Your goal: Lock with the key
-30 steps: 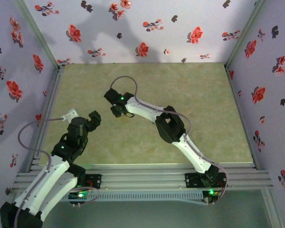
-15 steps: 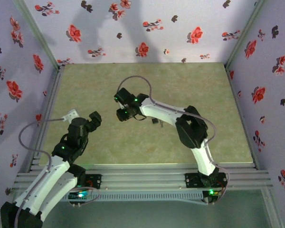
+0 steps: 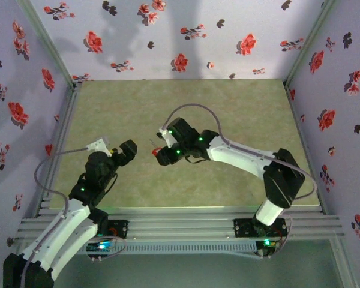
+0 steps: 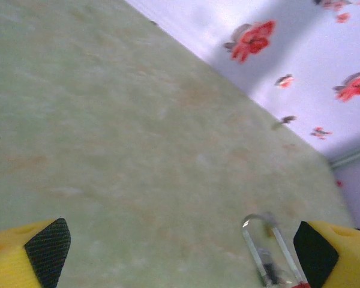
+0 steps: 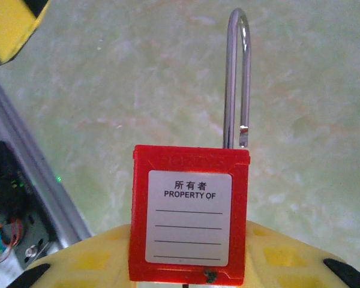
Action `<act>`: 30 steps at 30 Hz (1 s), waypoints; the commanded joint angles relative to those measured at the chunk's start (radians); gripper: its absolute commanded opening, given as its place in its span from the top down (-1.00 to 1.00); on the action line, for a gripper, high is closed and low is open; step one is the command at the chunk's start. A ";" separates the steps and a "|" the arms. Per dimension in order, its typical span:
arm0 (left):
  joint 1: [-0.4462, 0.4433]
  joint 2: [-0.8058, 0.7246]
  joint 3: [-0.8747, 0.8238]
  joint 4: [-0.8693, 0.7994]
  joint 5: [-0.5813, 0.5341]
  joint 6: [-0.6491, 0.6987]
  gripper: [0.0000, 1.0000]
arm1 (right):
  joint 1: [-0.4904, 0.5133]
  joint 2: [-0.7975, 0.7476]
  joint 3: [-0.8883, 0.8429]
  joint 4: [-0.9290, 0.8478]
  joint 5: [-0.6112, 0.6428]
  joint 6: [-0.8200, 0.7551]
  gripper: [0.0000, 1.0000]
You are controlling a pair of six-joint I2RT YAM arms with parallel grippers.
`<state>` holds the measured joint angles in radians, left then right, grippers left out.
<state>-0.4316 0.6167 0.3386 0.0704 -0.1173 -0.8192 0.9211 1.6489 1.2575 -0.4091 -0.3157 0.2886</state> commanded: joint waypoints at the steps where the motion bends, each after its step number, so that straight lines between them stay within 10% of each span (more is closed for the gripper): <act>1: 0.011 0.020 -0.014 0.196 0.144 -0.065 -0.99 | -0.008 -0.076 -0.049 0.071 -0.063 0.013 1.00; 30: -0.024 0.671 -0.059 1.108 0.546 -0.483 -0.99 | -0.005 -0.271 -0.252 0.214 -0.139 0.081 1.00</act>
<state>-0.4423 1.2617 0.2779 1.0431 0.3916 -1.2598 0.9211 1.4059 1.0142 -0.2508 -0.4248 0.3496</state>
